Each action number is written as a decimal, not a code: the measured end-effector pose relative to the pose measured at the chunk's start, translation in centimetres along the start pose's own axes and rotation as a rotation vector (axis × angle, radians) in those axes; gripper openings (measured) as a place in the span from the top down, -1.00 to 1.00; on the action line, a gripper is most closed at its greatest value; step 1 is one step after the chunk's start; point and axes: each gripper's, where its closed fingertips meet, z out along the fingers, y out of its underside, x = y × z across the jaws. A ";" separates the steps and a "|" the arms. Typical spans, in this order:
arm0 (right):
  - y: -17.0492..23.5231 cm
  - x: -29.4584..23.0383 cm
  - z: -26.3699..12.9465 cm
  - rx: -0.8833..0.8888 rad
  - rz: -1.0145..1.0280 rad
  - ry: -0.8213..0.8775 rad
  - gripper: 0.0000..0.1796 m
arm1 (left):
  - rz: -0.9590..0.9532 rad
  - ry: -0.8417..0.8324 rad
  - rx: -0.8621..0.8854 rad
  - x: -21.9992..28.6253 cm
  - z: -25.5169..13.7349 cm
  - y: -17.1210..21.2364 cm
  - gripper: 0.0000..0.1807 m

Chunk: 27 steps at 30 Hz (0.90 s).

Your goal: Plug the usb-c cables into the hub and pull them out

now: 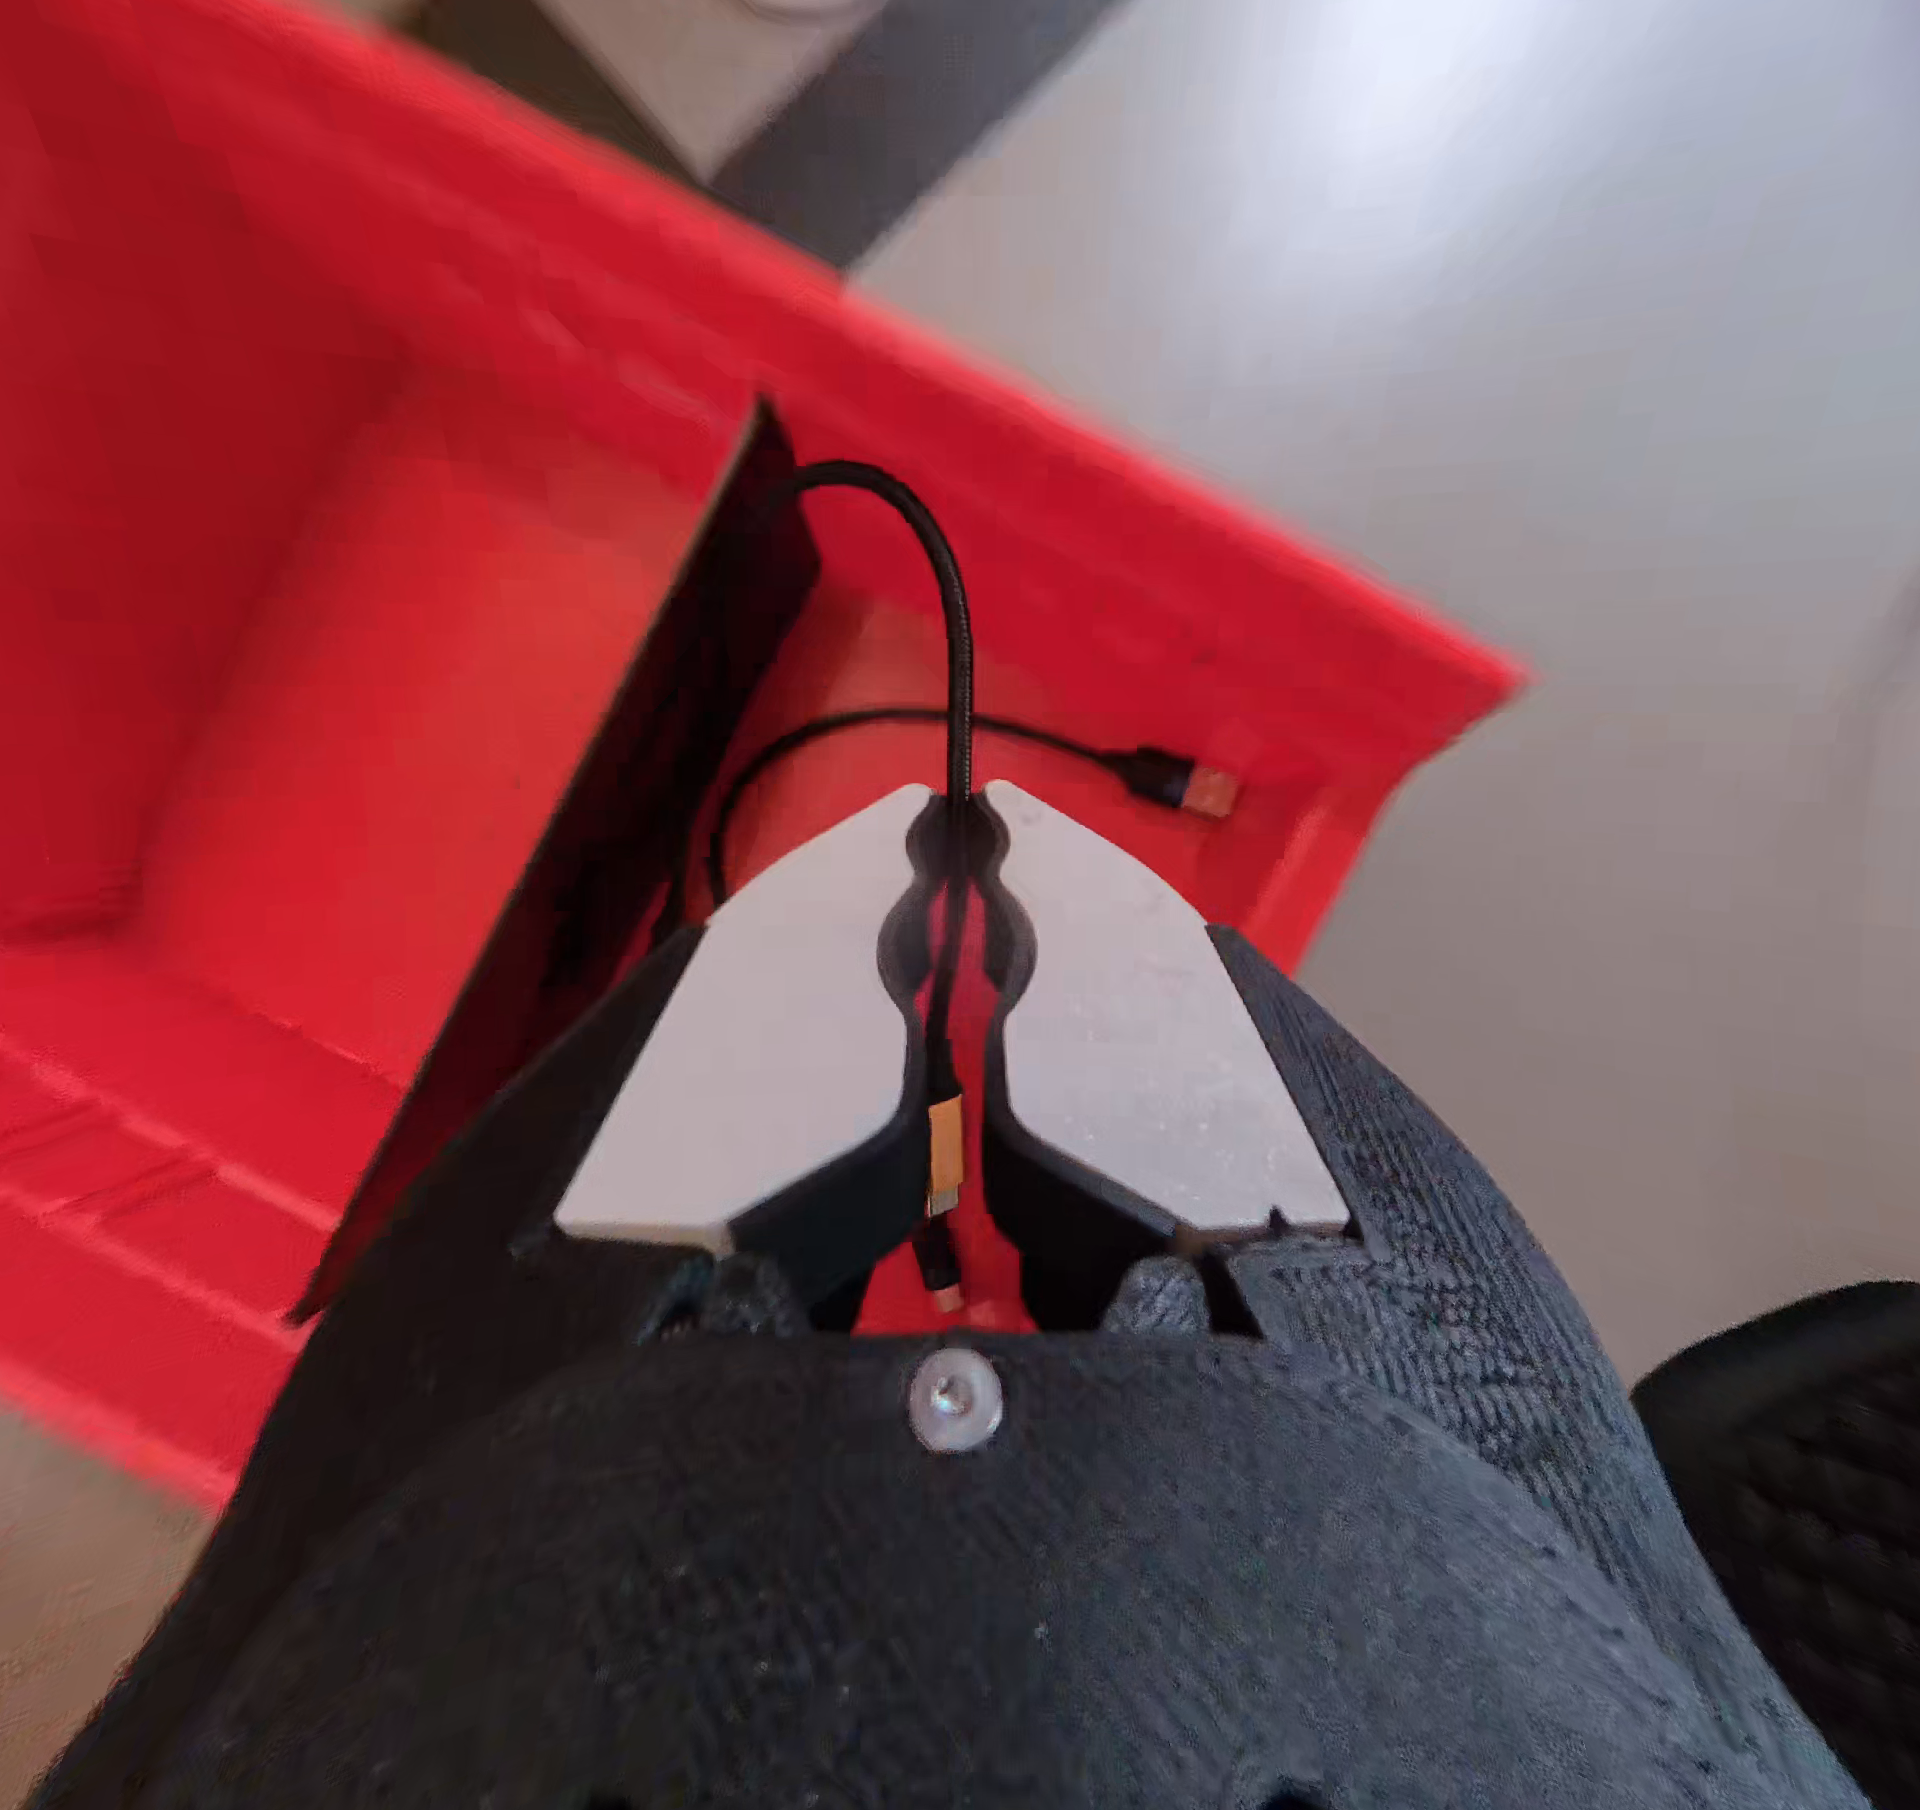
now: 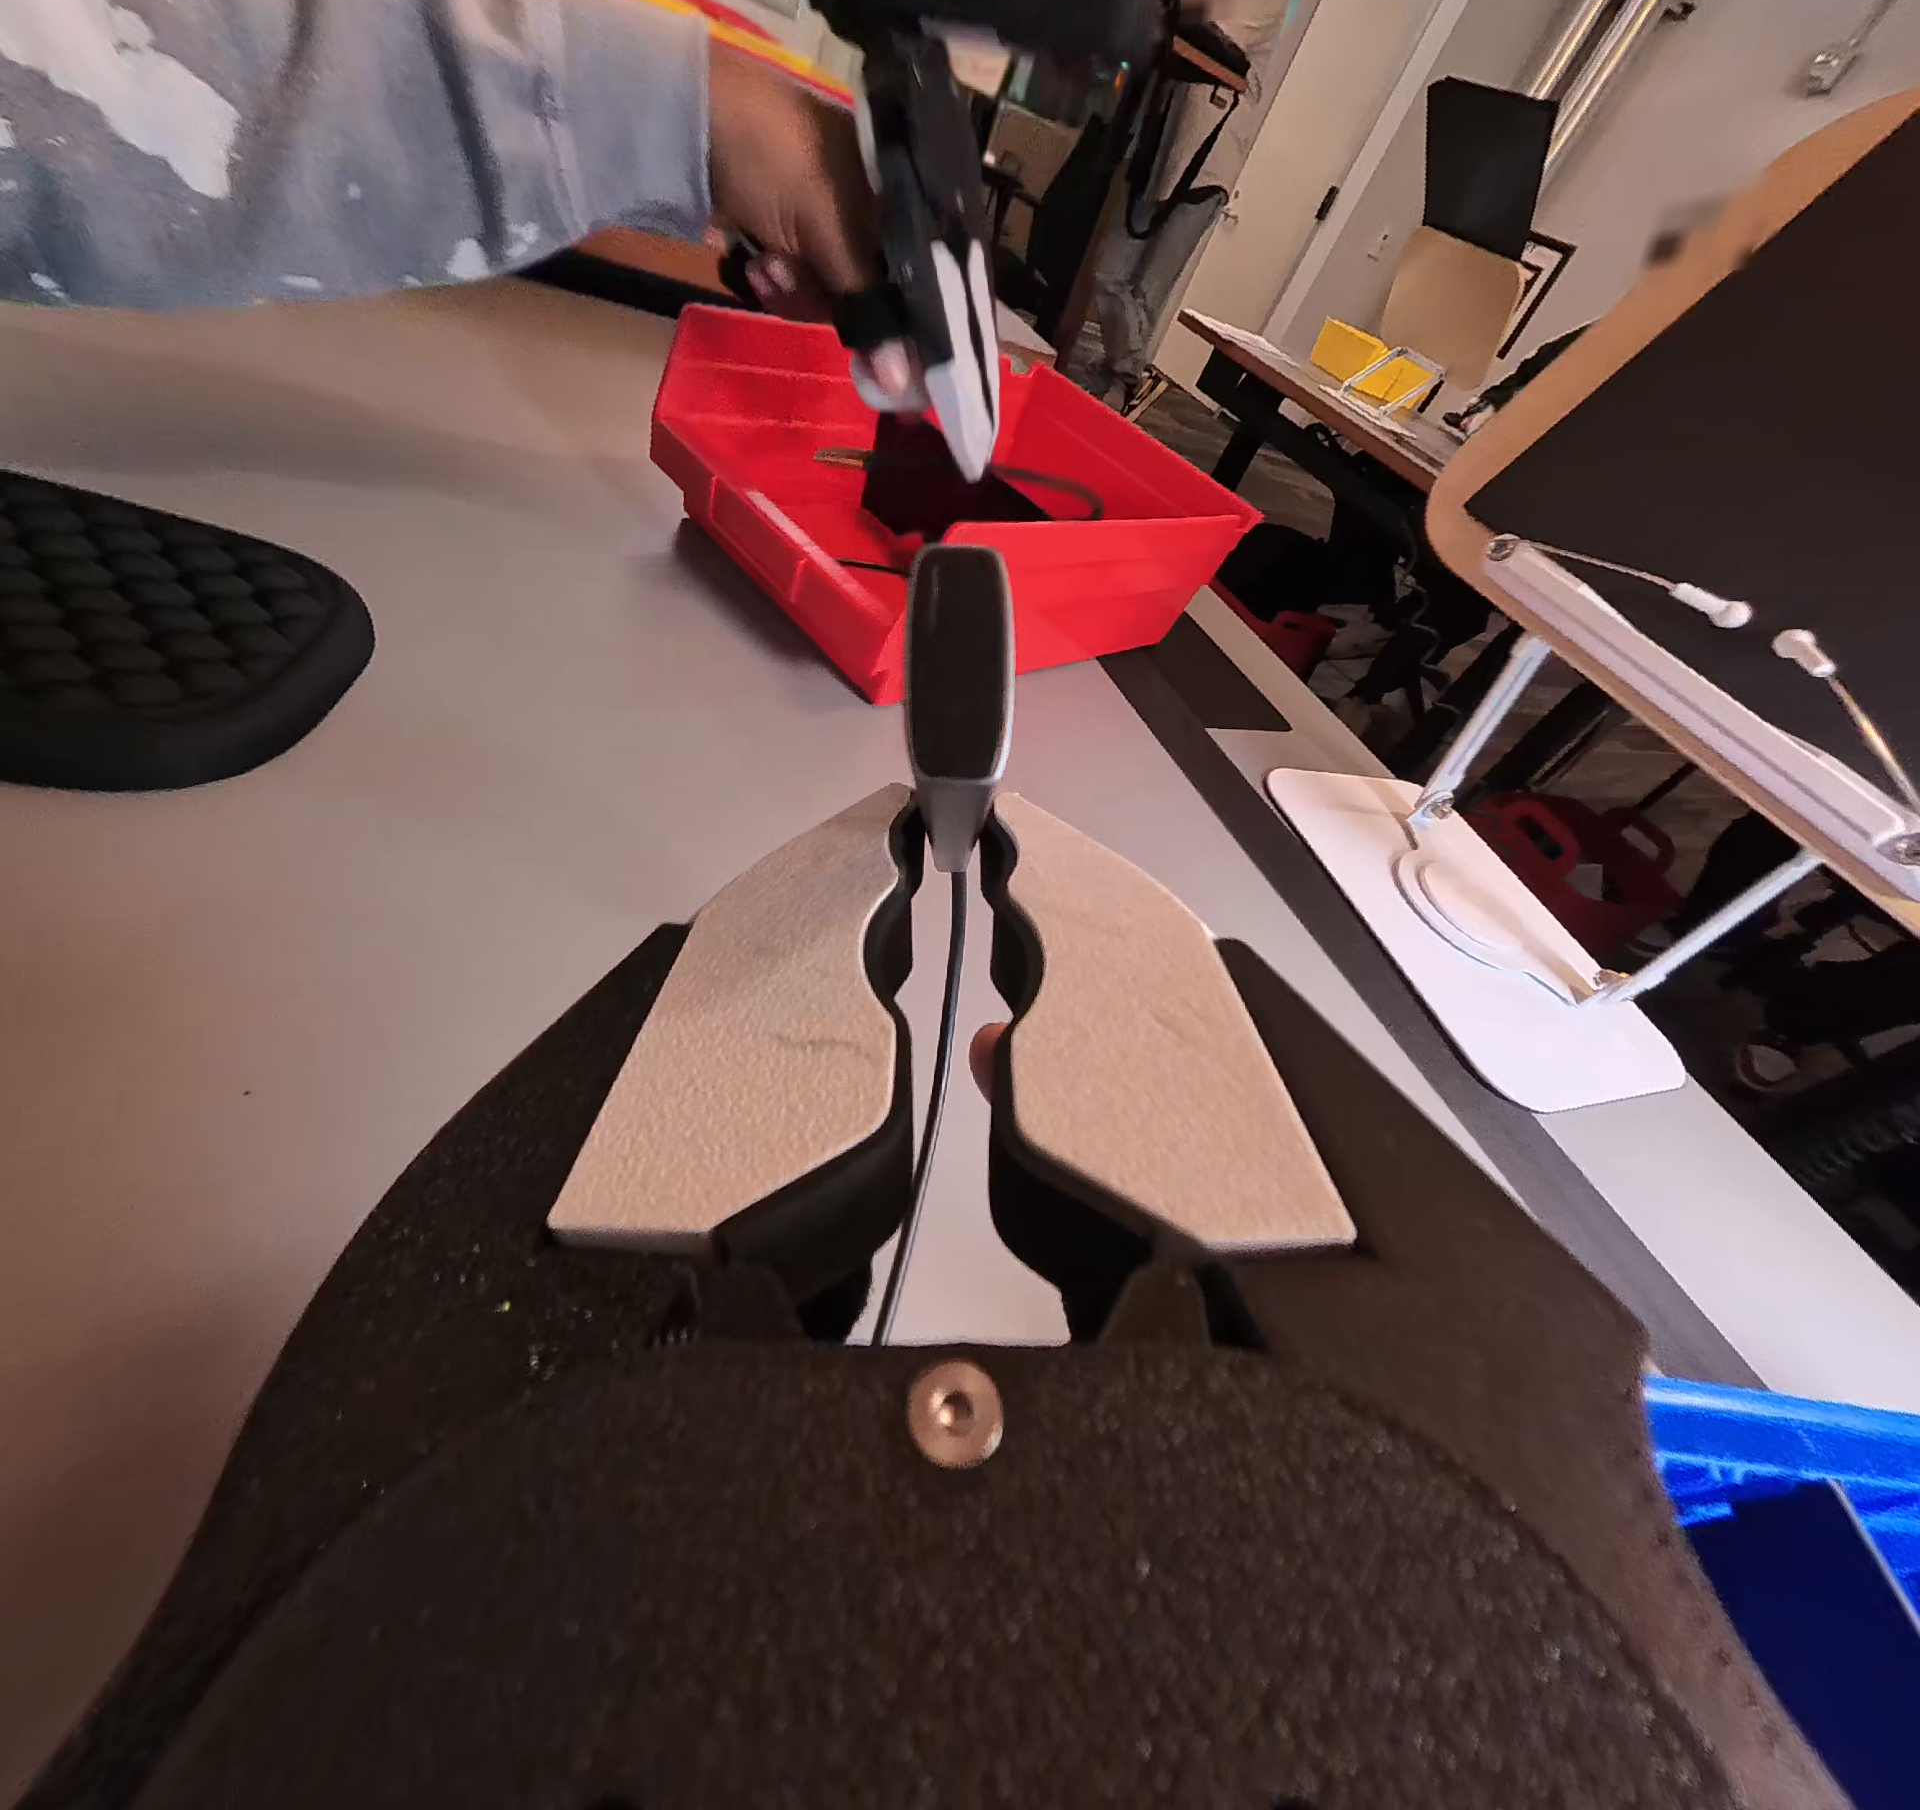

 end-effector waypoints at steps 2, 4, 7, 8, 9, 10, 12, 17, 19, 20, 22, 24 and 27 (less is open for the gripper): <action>-0.4 0.5 -0.3 0.019 0.019 0.014 0.90 | 0.016 0.002 0.151 1.3 -3.7 -3.0 0.95; -0.8 1.0 -0.6 0.041 0.038 0.031 0.90 | 0.041 0.020 0.306 3.4 -7.5 -5.7 0.95; -1.4 1.9 -1.1 0.070 0.058 0.065 0.90 | 0.065 0.148 0.519 8.3 -11.6 -8.7 0.96; -1.6 2.3 -1.3 0.078 0.061 0.083 0.89 | 0.064 0.213 0.573 10.2 -12.2 -9.3 0.95; -1.7 2.6 -1.6 0.083 0.061 0.100 0.90 | 0.051 0.284 0.626 12.0 -12.5 -9.6 0.95; -1.7 3.0 -1.8 0.084 0.060 0.117 0.89 | 0.021 0.368 0.676 13.8 -12.5 -9.9 0.95; -1.7 3.7 -2.4 0.086 0.057 0.153 0.90 | -0.103 0.570 0.762 17.0 -11.7 -9.8 0.95; -1.2 5.1 -3.6 0.101 0.102 0.204 0.90 | -0.519 0.942 0.814 21.8 -5.4 -7.4 0.95; -0.8 5.5 -3.7 0.098 0.123 0.212 0.90 | -0.559 0.962 0.760 23.0 -2.6 -5.9 0.96; -0.5 5.6 -3.7 0.093 0.128 0.216 0.90 | -0.559 0.962 0.725 23.4 -1.6 -5.2 0.95; -0.2 5.7 -3.7 0.084 0.127 0.219 0.90 | -0.536 0.921 0.687 23.3 -0.6 -4.2 0.96; -0.1 5.7 -3.6 0.078 0.122 0.219 0.90 | -0.463 0.792 0.622 22.5 0.8 -2.9 0.95; 0.1 5.5 -3.5 0.069 0.115 0.214 0.90 | -0.313 0.597 0.523 21.2 2.2 -0.9 0.88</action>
